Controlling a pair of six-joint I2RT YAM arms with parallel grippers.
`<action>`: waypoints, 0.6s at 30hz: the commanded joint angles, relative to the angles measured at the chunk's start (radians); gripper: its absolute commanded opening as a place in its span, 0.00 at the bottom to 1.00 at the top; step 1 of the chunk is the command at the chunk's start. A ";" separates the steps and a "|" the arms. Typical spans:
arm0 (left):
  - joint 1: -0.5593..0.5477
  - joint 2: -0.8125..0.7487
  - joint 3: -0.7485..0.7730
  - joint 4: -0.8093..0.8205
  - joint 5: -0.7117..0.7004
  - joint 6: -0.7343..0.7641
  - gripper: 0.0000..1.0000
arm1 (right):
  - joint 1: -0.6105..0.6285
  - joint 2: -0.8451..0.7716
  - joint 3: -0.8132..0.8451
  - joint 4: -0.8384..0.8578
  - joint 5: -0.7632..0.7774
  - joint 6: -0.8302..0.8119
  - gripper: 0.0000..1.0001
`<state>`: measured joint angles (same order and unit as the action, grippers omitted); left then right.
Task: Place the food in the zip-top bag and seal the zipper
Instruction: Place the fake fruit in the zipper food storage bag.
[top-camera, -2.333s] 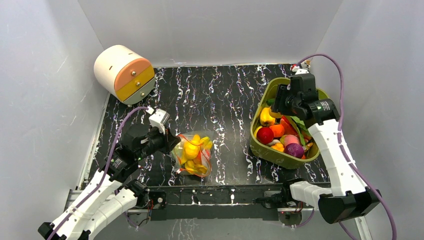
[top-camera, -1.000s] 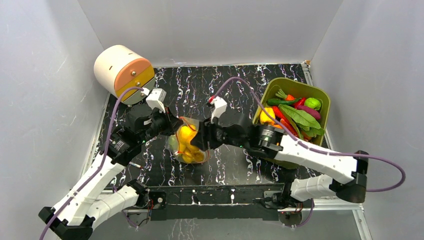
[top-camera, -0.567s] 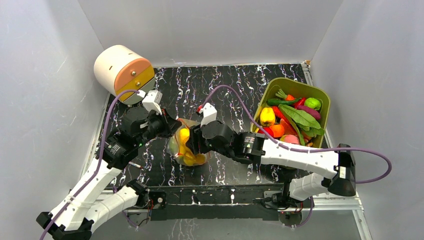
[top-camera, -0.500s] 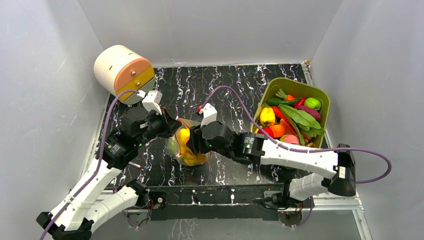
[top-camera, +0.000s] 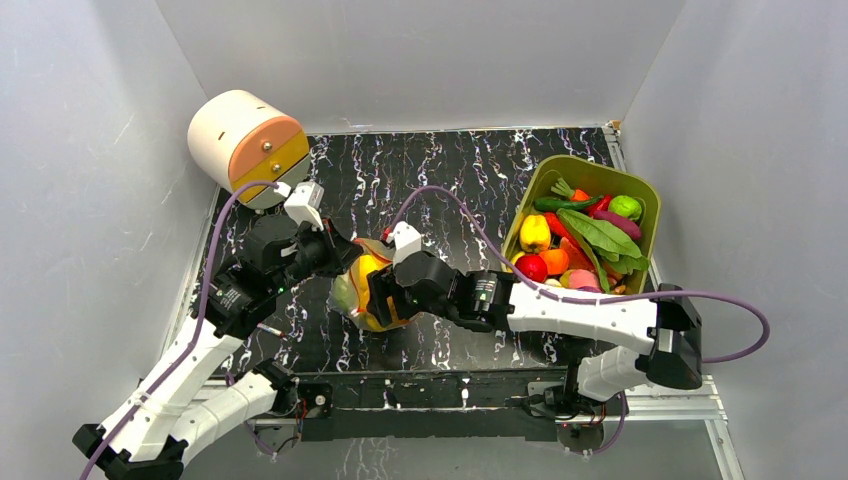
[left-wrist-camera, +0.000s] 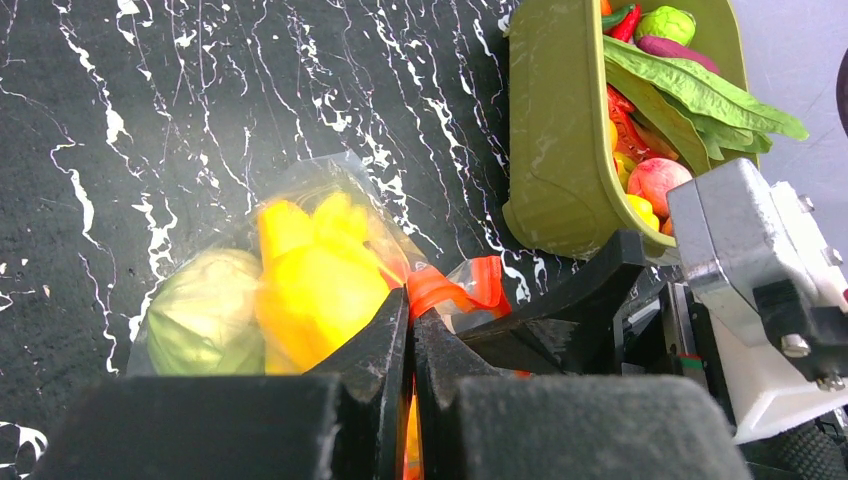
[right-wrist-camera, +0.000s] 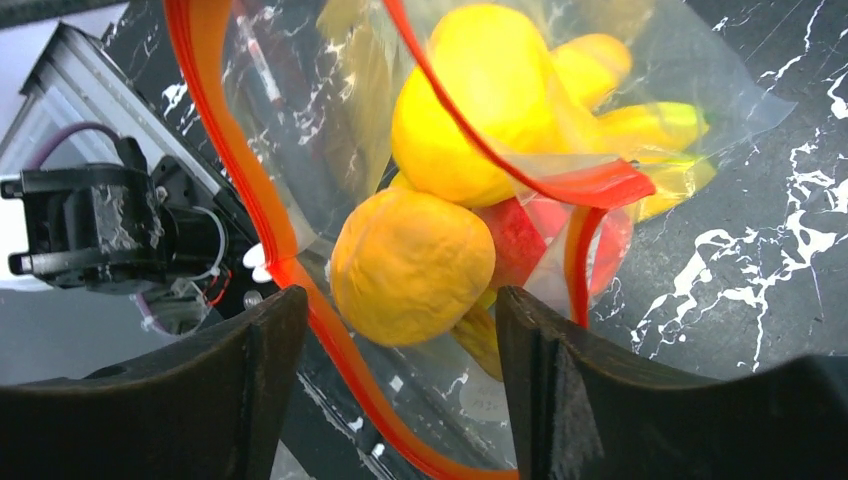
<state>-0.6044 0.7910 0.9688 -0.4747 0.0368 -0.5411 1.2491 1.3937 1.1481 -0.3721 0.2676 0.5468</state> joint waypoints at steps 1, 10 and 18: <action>-0.001 -0.021 0.021 0.039 0.002 -0.011 0.00 | 0.006 -0.038 0.058 0.032 -0.059 -0.030 0.70; -0.001 -0.017 0.014 0.042 0.004 -0.011 0.00 | 0.006 -0.165 0.052 0.023 -0.127 -0.056 0.66; -0.001 -0.020 0.012 0.041 0.022 0.003 0.00 | 0.005 -0.187 0.116 -0.152 0.165 -0.014 0.52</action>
<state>-0.6044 0.7910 0.9684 -0.4770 0.0391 -0.5423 1.2510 1.2293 1.2110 -0.4686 0.2771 0.4984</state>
